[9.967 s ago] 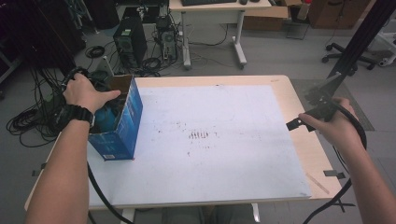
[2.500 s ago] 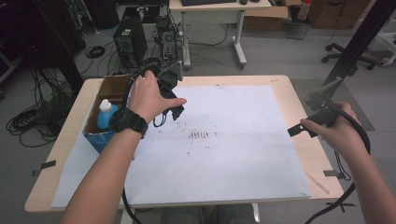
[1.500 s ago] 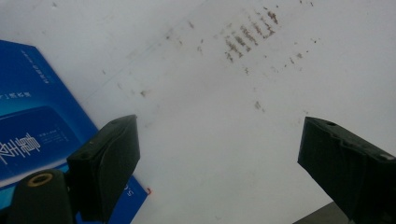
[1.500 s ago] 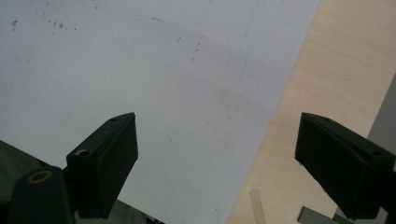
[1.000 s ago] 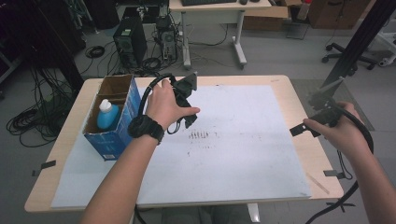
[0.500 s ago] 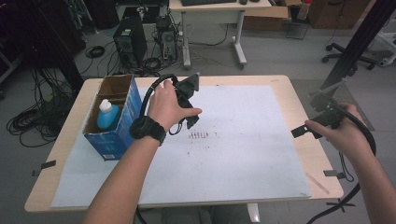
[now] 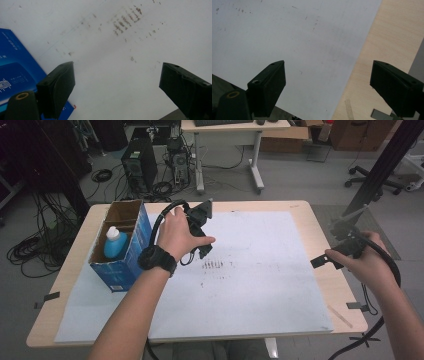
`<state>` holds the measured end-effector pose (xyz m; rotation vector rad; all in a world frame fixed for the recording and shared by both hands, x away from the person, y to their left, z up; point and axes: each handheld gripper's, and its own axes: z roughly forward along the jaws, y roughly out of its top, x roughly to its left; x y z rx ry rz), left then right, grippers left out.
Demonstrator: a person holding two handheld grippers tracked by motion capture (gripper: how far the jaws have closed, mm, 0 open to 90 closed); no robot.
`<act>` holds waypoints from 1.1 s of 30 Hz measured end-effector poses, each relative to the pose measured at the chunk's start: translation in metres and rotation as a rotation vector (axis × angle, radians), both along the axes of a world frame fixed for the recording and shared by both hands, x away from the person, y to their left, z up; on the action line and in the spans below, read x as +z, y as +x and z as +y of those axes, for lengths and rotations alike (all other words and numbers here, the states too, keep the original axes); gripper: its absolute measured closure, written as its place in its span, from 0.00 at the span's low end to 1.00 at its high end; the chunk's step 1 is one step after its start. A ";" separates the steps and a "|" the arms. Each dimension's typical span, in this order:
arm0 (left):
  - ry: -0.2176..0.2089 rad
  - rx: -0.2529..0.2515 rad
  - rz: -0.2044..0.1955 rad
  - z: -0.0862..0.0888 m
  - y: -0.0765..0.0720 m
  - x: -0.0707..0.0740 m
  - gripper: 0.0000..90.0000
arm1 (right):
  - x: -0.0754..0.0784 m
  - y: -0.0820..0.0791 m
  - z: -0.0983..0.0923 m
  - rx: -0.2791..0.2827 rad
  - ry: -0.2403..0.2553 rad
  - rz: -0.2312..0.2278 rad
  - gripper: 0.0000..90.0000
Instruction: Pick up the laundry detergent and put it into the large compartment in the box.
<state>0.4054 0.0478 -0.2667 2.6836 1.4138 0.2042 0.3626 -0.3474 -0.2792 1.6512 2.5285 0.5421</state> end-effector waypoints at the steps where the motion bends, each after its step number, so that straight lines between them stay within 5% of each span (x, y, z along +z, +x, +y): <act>1: 0.000 0.000 0.000 0.000 0.000 0.000 0.15 | 0.000 0.000 0.000 0.000 0.000 0.000 0.15; 33: -0.007 0.001 0.001 0.002 -0.004 -0.001 0.15 | 0.006 -0.003 0.002 0.005 -0.007 -0.006 0.14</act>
